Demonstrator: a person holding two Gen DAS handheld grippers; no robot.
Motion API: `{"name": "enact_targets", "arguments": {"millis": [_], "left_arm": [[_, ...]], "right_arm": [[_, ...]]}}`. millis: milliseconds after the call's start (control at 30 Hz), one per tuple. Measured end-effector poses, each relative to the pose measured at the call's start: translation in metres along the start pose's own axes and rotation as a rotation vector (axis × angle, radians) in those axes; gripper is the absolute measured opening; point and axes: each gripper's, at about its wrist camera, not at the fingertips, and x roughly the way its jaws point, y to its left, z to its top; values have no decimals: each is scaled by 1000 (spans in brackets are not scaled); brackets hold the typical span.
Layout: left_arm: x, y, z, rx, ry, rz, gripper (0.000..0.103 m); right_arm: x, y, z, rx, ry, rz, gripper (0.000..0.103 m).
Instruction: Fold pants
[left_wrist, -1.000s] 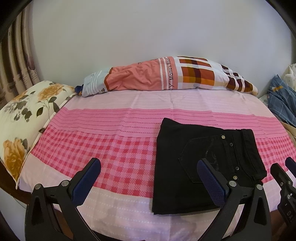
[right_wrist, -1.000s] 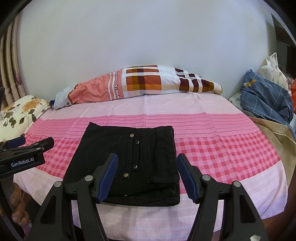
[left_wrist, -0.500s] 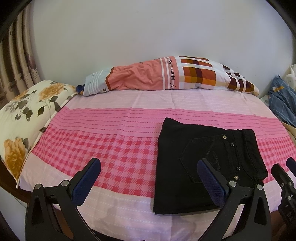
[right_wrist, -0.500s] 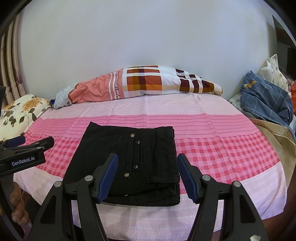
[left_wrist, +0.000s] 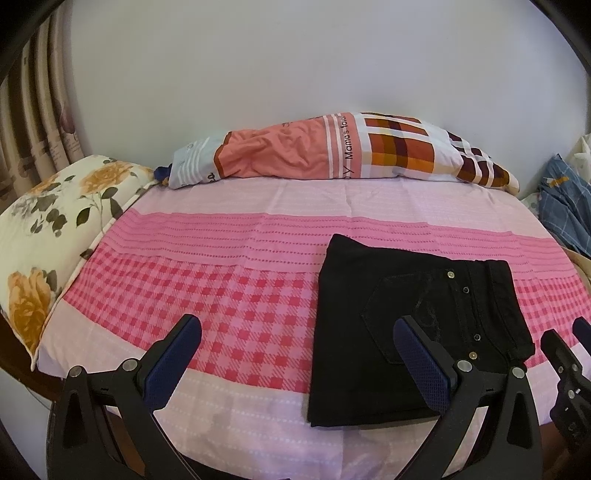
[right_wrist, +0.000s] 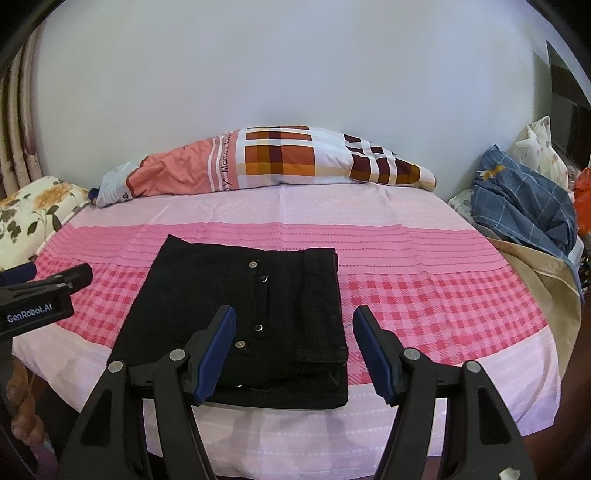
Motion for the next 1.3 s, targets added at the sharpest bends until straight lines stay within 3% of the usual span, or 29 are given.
{"name": "enact_targets", "arguments": {"millis": [1300], "left_arm": [[2,5,1,4,4,0,103]], "right_arm": [[19,1,-2,-43,74,-19,63]]}}
